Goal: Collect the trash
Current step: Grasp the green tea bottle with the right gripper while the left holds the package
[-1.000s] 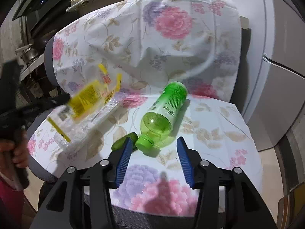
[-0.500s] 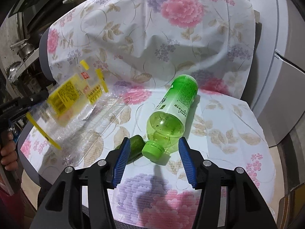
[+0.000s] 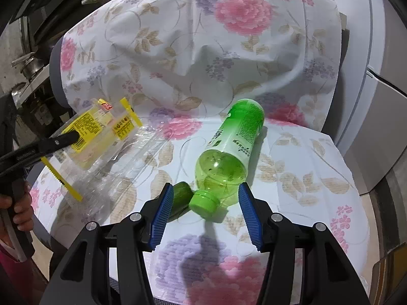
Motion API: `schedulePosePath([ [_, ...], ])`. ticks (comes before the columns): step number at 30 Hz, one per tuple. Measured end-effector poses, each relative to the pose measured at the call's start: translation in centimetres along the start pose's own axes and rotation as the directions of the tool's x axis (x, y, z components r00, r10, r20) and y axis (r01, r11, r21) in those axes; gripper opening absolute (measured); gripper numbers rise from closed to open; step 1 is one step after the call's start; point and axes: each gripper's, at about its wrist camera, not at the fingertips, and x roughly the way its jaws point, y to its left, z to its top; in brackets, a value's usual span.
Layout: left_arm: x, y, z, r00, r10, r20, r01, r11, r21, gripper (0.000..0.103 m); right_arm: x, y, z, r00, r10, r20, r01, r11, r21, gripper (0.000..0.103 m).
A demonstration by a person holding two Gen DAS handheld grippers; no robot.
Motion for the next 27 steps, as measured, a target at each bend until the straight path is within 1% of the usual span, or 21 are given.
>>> schedulePosePath([
  [1, 0.5, -0.1, 0.0, 1.0, 0.015, -0.009, -0.015, 1.0, 0.007, 0.038, 0.0, -0.1, 0.1, 1.0, -0.002, 0.001, 0.002, 1.0, 0.002, 0.055],
  [2, 0.9, -0.2, 0.1, 0.999, 0.027, -0.018, -0.026, 1.0, 0.008, 0.028, 0.1, -0.3, 0.2, 1.0, -0.005, 0.002, 0.005, 1.0, 0.003, 0.055],
  [3, 1.1, -0.1, 0.1, 0.999, 0.03, -0.023, -0.029, 1.0, 0.004, 0.013, 0.2, -0.5, 0.5, 1.0, -0.01, 0.005, 0.01, 1.0, 0.005, 0.055],
  [5, 1.3, -0.1, 0.2, 0.999, 0.023, -0.025, -0.023, 1.0, -0.006, 0.002, 0.5, -0.7, 0.9, 1.0, -0.016, 0.012, 0.016, 1.0, 0.01, 0.055],
  [6, 1.3, -0.1, 0.2, 0.999, 0.028, -0.019, -0.028, 1.0, -0.006, 0.0, 0.7, -0.8, 1.2, 1.0, -0.018, 0.016, 0.018, 1.0, 0.015, 0.055],
  [10, -0.2, -1.1, 0.5, 0.998, 0.037, 0.047, -0.038, 0.999, 0.017, 0.0, 2.2, -1.5, 2.7, 0.999, -0.027, 0.02, 0.026, 0.999, 0.042, 0.054],
  [12, -0.8, -1.7, 0.6, 0.997, 0.041, 0.07, -0.044, 0.999, 0.03, 0.0, 3.5, -1.6, 3.5, 0.999, -0.041, 0.008, 0.04, 0.998, 0.048, 0.054],
  [15, -1.6, -2.6, 0.7, 0.994, 0.048, 0.102, -0.053, 0.997, 0.049, 0.0, 6.4, -1.9, 4.7, 0.995, -0.091, -0.026, 0.093, 0.993, 0.068, 0.055],
  [16, -1.7, -2.9, 0.7, 0.993, 0.052, 0.109, -0.058, 0.997, 0.057, 0.0, 7.3, -2.1, 5.1, 0.993, -0.109, -0.036, 0.112, 0.991, 0.08, 0.061],
  [18, -1.5, -3.0, 0.6, 0.993, 0.051, 0.107, -0.058, 0.996, 0.063, 0.0, 8.7, -2.5, 5.6, 0.991, -0.126, -0.051, 0.131, 0.986, 0.106, 0.067],
  [21, -0.7, -2.8, 0.5, 0.995, 0.05, 0.091, -0.056, 0.997, 0.061, 0.0, 10.5, -2.9, 6.3, 0.987, -0.14, -0.082, 0.15, 0.979, 0.134, 0.071],
  [22, -0.3, -2.6, 0.4, 0.995, 0.049, 0.085, -0.054, 0.997, 0.057, 0.0, 11.0, -2.9, 6.4, 0.985, -0.143, -0.093, 0.155, 0.978, 0.138, 0.071],
  [24, 0.0, -2.4, 0.4, 0.996, 0.049, 0.077, -0.053, 0.997, 0.049, 0.0, 11.6, -3.0, 6.6, 0.978, -0.178, -0.111, 0.192, 0.972, 0.136, 0.071],
  [27, 0.2, -2.1, 0.2, 0.996, 0.045, 0.071, -0.048, 0.998, 0.05, 0.0, 11.4, -3.3, 6.3, 0.97, -0.202, -0.136, 0.22, 0.965, 0.141, 0.067],
])
